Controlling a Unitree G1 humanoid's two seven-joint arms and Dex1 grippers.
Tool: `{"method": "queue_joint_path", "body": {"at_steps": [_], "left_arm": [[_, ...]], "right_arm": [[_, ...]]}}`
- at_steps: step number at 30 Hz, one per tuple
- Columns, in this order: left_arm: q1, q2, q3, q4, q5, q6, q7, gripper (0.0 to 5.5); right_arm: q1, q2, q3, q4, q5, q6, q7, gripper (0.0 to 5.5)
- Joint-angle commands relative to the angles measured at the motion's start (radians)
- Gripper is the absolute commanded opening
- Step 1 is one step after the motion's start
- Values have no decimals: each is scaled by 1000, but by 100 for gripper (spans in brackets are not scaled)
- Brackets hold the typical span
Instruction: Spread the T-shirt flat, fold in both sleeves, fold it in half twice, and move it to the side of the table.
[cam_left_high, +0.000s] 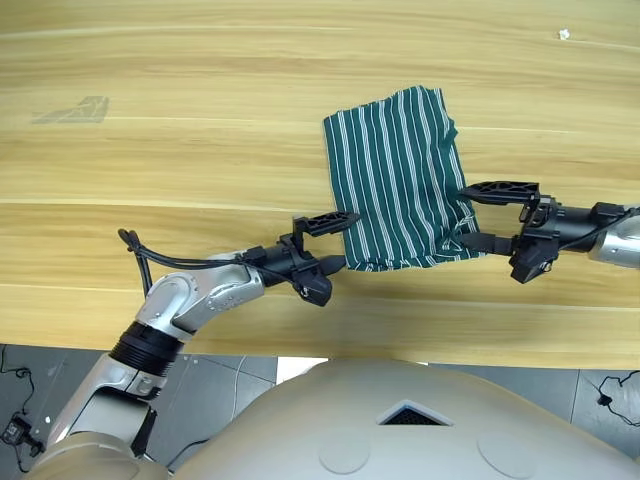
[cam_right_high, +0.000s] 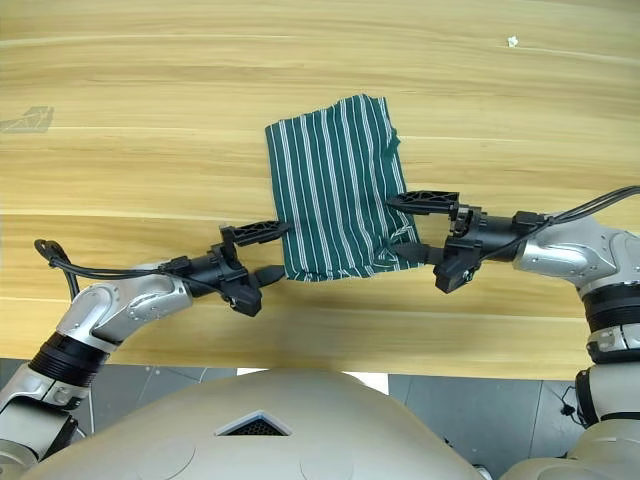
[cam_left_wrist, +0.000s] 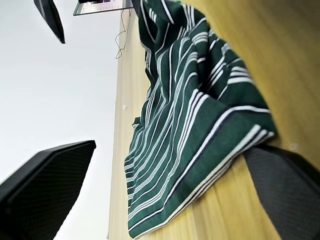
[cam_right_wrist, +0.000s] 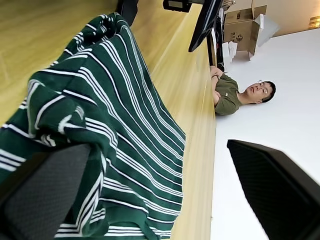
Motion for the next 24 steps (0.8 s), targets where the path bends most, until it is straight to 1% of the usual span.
{"method": "queue_joint_path", "body": {"at_steps": [1, 4, 8, 14, 18, 21, 24], "left_arm": [[66, 73, -30, 53, 64, 19, -73, 540], [47, 56, -36, 78, 79, 35, -61, 540], [7, 19, -56, 111, 120, 58, -31, 540], [-6, 4, -81, 127, 131, 57, -19, 540], [-2, 9, -92, 123, 124, 49, -16, 540], [10, 22, -77, 94, 102, 55, -23, 540], [10, 27, -78, 94, 99, 53, -20, 540]], "right_arm": [[-13, -32, -15, 21, 20, 11, 17, 504], [-3, -62, -6, 59, 89, 21, 37, 504], [38, -101, 73, 31, 234, 97, 150, 504], [101, -140, 115, -29, 380, 225, 317, 504], [84, -141, 75, 57, 302, 225, 340, 504], [67, -139, 53, 136, 242, 210, 334, 504], [72, -122, 62, 160, 214, 196, 345, 504]]}}
